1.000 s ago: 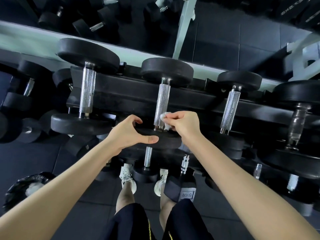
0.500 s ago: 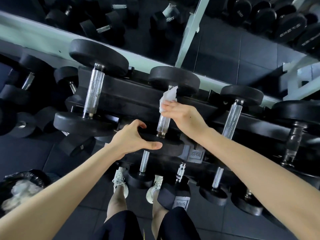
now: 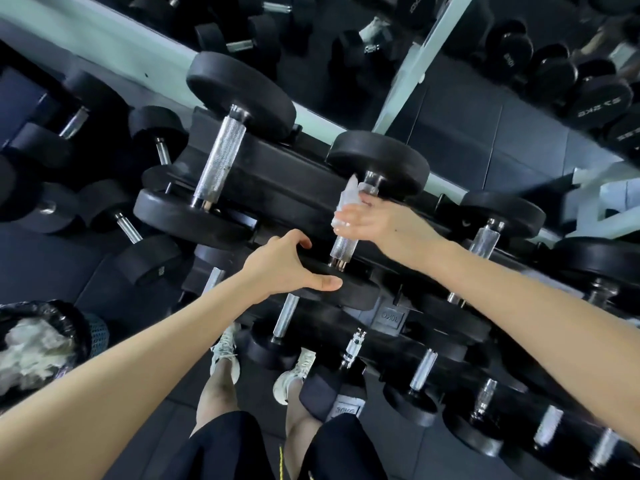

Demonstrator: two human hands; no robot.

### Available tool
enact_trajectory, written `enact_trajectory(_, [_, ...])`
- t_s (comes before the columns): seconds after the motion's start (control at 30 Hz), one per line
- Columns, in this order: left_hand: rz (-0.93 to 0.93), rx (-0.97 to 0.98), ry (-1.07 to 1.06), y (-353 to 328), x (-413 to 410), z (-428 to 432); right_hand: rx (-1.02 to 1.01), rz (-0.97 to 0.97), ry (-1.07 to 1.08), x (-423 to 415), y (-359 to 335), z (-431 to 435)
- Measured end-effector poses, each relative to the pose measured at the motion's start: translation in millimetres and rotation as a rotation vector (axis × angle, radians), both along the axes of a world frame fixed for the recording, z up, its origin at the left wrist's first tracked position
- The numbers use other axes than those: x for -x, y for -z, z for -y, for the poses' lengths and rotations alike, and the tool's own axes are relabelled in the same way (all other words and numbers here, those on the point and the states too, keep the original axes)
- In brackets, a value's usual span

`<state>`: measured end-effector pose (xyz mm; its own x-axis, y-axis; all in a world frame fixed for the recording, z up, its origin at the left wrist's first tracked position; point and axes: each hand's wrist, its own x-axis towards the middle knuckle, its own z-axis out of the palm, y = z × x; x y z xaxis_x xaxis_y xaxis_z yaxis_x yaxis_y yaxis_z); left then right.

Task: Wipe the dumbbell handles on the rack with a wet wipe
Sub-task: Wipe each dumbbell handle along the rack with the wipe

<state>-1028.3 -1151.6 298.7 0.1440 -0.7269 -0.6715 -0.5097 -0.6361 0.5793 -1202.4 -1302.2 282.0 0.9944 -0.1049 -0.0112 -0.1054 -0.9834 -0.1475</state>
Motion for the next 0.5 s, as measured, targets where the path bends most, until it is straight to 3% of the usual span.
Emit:
enact_trajectory(0.1, [0.013, 0.001, 0.014, 0, 0, -1, 0.117, -0.065, -0.020, -4, -2, 21])
enact_trajectory(0.27, [0.020, 0.007, 0.020, -1, 1, -2, -0.021, -0.020, -0.022, -6, 0, 0])
enact_trajectory(0.5, [0.031, 0.023, 0.016, -2, 1, -2, 0.020, -0.012, -0.237, -6, 1, -7])
